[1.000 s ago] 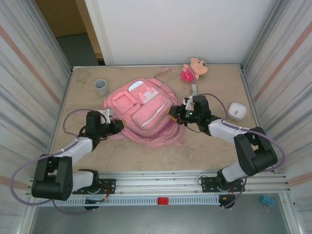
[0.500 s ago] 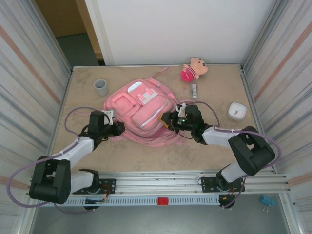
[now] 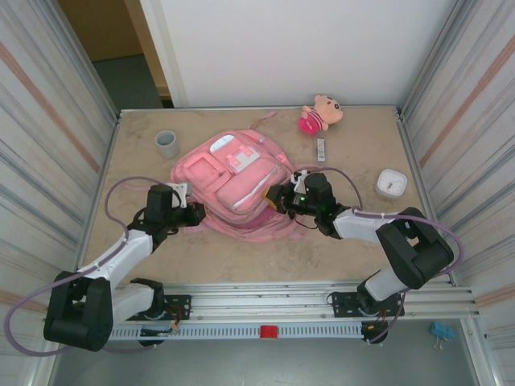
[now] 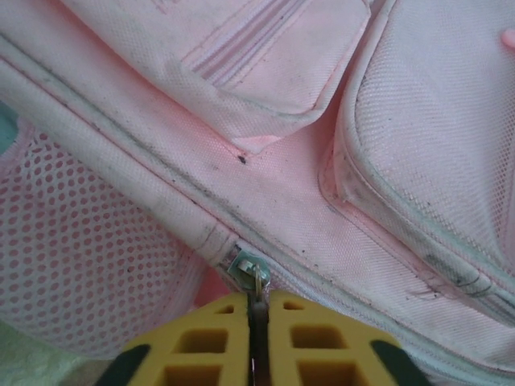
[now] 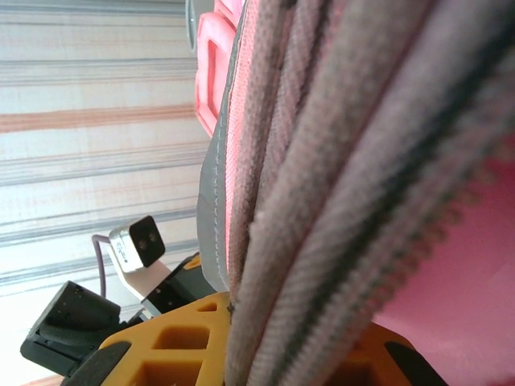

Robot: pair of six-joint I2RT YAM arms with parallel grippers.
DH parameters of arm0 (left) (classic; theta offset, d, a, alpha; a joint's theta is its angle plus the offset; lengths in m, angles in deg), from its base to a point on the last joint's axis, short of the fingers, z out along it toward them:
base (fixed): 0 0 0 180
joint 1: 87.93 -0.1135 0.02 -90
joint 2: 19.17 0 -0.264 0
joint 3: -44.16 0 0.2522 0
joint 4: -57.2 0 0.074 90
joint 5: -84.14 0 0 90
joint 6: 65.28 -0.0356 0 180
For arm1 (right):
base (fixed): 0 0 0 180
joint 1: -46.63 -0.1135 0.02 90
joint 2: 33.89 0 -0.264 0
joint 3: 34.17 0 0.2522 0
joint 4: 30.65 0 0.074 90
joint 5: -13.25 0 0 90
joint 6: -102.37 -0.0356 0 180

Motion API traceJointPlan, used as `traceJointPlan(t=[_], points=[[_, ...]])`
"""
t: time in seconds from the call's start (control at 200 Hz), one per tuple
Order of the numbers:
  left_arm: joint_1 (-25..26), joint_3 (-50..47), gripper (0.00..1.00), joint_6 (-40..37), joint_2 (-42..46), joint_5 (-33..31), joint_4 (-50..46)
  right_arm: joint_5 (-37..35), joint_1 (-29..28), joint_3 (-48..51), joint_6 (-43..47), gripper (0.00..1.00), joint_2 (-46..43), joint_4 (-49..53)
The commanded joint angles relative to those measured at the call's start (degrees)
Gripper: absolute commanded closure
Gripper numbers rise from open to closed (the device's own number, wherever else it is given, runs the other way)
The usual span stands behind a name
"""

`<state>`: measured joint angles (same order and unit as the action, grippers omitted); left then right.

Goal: Pack books, pencil case, and school supplies into a backpack

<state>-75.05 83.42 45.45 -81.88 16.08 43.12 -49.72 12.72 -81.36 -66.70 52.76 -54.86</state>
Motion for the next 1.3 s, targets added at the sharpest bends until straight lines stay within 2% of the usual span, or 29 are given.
traceJointPlan(t=[0.0,0.23,0.506,0.752,0.917,1.082,1.203,1.293], points=[[0.54,-0.11,0.96,-0.60,0.62,1.54,-1.07,-2.16,-0.19,-2.51,0.32,0.84,-0.08,-0.79],[4.14,1.79,0.96,-1.89,1.15,2.10,-1.95,-4.05,-0.18,-2.84,0.32,0.86,-0.54,-0.50],[12.69,5.53,0.94,-7.20,-0.84,5.41,-3.65,-4.64,-0.01,-3.34,0.62,0.87,-0.80,-0.45],[22.58,12.07,0.93,-13.09,-7.47,10.14,-4.25,-4.61,-0.01,-3.61,0.55,0.87,-0.69,-0.92],[28.26,16.97,0.90,-13.19,-12.16,12.45,-2.23,-4.61,-0.01,-3.83,0.55,0.88,-0.56,-0.89],[31.42,18.36,0.88,-10.52,-14.23,13.09,4.43,-4.31,-0.10,-3.75,0.49,0.88,-0.76,-0.85],[33.01,18.69,0.83,-10.97,-15.02,11.62,6.07,-3.77,-0.01,-3.66,0.56,0.88,-0.95,-0.48],[33.43,19.73,0.71,-13.24,-15.17,9.90,2.71,-1.96,0.40,-3.91,0.99,0.88,-1.04,-0.37]])
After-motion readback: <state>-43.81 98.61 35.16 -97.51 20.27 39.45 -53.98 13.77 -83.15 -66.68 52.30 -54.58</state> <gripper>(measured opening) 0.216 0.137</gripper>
